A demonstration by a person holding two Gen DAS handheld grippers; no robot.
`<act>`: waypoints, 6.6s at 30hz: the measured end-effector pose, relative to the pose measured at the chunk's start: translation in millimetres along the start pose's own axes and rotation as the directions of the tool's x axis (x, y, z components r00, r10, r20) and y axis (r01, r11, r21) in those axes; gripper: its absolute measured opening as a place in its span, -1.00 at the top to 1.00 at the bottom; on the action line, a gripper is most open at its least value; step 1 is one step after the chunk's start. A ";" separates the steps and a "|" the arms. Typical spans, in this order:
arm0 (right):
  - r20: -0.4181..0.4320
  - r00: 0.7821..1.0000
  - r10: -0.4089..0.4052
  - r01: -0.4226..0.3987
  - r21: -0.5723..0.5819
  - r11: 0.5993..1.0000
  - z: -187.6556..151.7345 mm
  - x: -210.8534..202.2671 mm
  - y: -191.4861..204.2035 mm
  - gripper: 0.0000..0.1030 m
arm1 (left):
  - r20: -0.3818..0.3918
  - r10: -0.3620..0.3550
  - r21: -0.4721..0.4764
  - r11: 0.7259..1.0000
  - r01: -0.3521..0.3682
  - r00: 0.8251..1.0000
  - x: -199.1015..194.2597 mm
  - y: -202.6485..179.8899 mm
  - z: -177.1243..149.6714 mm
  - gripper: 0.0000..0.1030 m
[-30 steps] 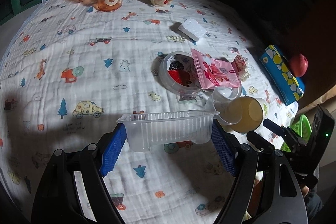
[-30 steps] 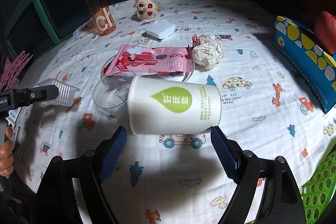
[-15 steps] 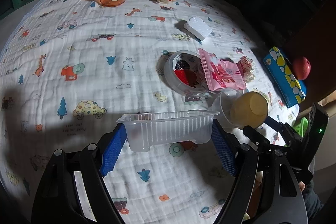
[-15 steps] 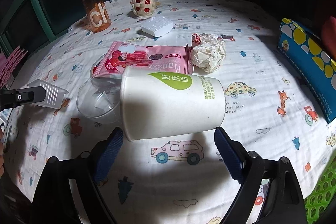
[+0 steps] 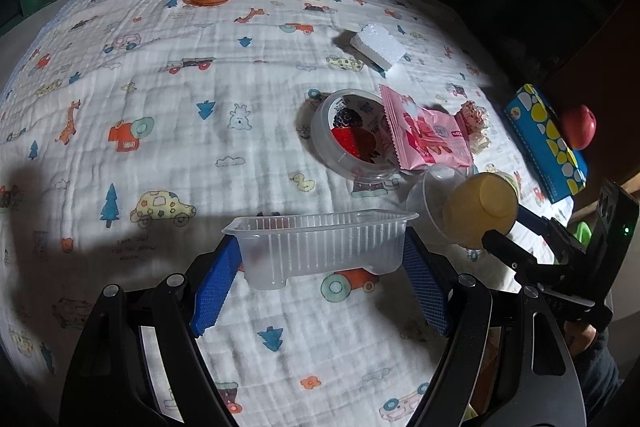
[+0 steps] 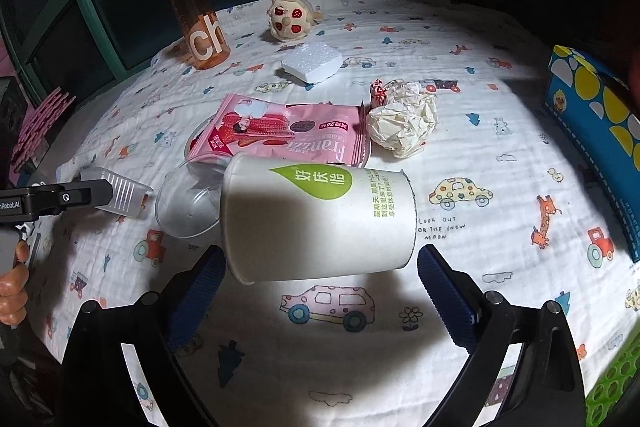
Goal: Collect trash
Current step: 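Carry the clear tray and white paper cup toward the green basket, then open the right tool to drop the paper cup into the basket, then open the left tool to drop the clear tray into the basket, then move both tools back over the remaining trash on the bed, then grasp the pink snack wrapper with the left tool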
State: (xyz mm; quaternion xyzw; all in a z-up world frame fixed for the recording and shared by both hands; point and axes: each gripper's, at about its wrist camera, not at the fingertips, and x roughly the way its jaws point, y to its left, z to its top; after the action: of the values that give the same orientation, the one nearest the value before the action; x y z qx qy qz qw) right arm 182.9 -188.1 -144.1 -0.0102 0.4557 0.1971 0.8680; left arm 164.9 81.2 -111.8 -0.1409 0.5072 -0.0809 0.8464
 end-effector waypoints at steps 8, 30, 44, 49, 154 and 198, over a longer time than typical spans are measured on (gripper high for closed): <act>-0.011 0.998 0.062 -0.062 0.032 0.998 5.2 6.3 -8.5 -0.80 | -0.001 0.004 0.005 1.000 -0.004 1.000 0.0 -2.2 1.2 -0.50; 0.102 0.994 0.028 -0.045 0.165 0.985 -14.6 -73.4 -22.1 -0.60 | 0.038 -0.064 0.104 0.993 0.060 0.997 -20.5 -53.0 6.0 -0.50; 0.220 0.958 -0.182 0.094 0.360 0.928 -67.9 -194.7 -92.1 -0.60 | 0.020 -0.174 0.267 0.950 0.162 0.985 -29.1 -144.0 -0.4 -0.50; 0.199 0.929 -0.312 0.195 0.454 0.870 -101.4 -236.4 -132.9 -0.60 | 0.001 -0.223 0.322 0.923 0.211 0.975 -29.9 -185.3 -3.7 -0.50; 0.176 0.977 -0.121 0.060 0.316 0.947 -13.1 -136.9 -60.7 -0.53 | 0.009 -0.123 0.157 0.980 0.120 0.992 42.4 -63.4 73.3 -0.24; 0.094 0.995 -0.041 0.013 0.274 0.962 34.1 -47.8 -56.0 -0.53 | 0.010 -0.274 0.123 0.955 0.271 0.962 31.9 -51.0 103.6 0.84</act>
State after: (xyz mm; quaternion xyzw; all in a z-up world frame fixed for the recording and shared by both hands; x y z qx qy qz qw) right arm 205.2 -248.8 -95.3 0.1130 0.4348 0.1208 0.8852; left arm 271.6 40.1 -75.9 -0.1592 0.4655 -0.2252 0.8410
